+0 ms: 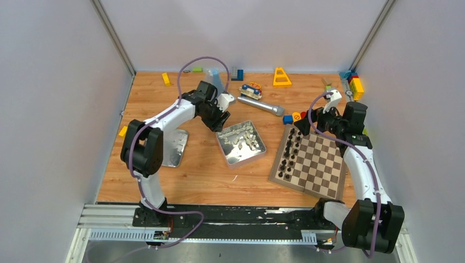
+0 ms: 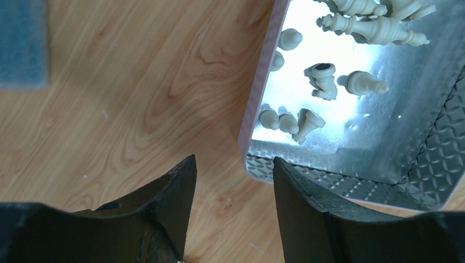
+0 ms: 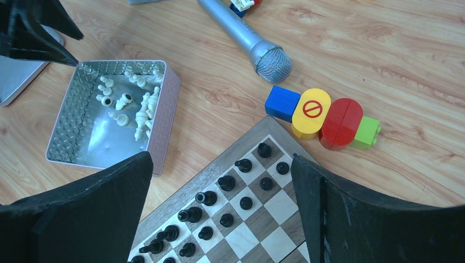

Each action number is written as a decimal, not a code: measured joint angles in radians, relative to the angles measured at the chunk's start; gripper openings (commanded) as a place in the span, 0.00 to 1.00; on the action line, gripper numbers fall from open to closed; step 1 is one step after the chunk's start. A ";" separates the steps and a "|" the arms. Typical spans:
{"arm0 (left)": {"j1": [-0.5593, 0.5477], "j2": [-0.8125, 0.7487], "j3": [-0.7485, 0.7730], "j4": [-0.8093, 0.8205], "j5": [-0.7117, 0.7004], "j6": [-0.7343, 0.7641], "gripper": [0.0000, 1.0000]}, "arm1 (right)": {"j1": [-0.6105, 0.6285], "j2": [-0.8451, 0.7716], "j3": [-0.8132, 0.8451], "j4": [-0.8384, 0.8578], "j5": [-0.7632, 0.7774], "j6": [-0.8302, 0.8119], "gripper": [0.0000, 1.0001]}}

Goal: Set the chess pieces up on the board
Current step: Move the storage box to the center of the board, then move the chessboard to the center of the board.

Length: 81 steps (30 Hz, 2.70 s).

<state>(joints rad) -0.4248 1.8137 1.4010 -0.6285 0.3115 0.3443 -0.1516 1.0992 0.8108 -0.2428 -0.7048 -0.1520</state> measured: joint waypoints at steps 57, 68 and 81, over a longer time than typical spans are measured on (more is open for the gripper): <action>0.094 0.022 -0.114 -0.105 -0.361 0.433 0.38 | -0.394 0.138 -0.055 -0.298 0.389 -0.325 0.95; 0.105 -0.047 -0.114 -0.071 -0.354 0.384 0.57 | -0.436 0.256 -0.078 -0.305 0.375 -0.356 0.91; 0.105 -0.189 -0.194 -0.026 -0.359 0.321 0.72 | -0.457 0.294 -0.069 -0.305 0.291 -0.378 0.88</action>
<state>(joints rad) -0.3199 1.6245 1.2068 -0.6544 -0.0475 0.6651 -0.6090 1.3937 0.7418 -0.5480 -0.4137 -0.5304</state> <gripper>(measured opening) 0.708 0.882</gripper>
